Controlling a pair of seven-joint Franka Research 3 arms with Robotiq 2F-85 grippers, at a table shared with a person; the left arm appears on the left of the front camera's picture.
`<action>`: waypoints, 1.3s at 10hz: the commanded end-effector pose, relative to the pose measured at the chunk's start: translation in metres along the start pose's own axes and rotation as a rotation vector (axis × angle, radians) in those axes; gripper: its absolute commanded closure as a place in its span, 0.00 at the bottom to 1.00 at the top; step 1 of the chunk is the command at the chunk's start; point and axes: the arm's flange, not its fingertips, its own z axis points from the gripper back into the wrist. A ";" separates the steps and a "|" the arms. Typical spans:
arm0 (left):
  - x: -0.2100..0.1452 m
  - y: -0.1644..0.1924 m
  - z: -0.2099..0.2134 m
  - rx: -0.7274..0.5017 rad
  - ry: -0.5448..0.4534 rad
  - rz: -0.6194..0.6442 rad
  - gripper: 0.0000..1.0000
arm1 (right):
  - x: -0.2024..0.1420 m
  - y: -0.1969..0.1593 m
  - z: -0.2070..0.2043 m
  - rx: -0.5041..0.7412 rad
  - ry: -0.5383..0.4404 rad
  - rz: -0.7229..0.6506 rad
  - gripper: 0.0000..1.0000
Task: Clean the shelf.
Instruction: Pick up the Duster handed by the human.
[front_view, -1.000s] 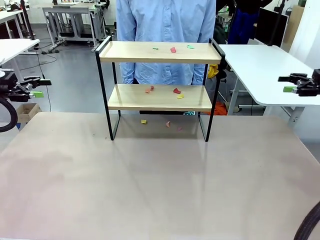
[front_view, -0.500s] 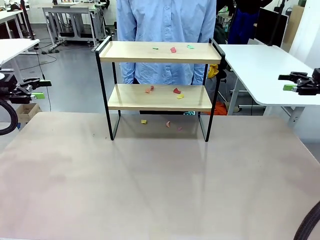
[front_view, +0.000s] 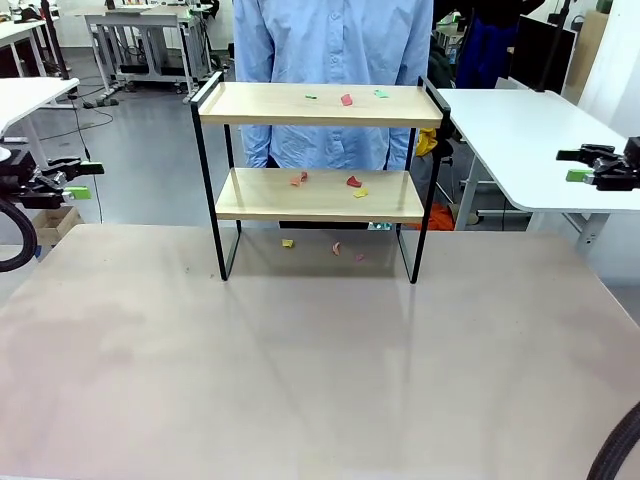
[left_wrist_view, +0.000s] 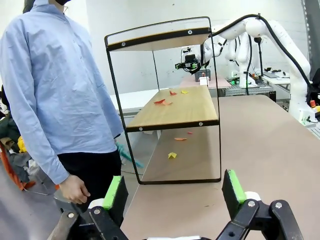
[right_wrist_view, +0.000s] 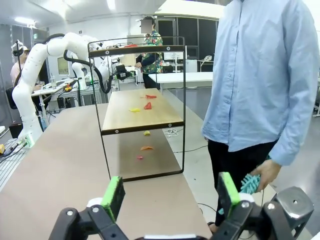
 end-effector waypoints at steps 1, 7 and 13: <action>0.003 0.000 0.000 -0.001 0.002 -0.005 0.00 | 0.001 0.000 0.000 -0.001 -0.001 0.002 0.00; 0.003 0.000 0.000 -0.001 0.002 -0.005 0.00 | 0.001 0.000 0.000 -0.001 -0.001 0.002 0.00; 0.003 0.000 0.000 -0.001 0.002 -0.005 0.00 | 0.001 0.000 0.000 -0.001 -0.001 0.002 0.00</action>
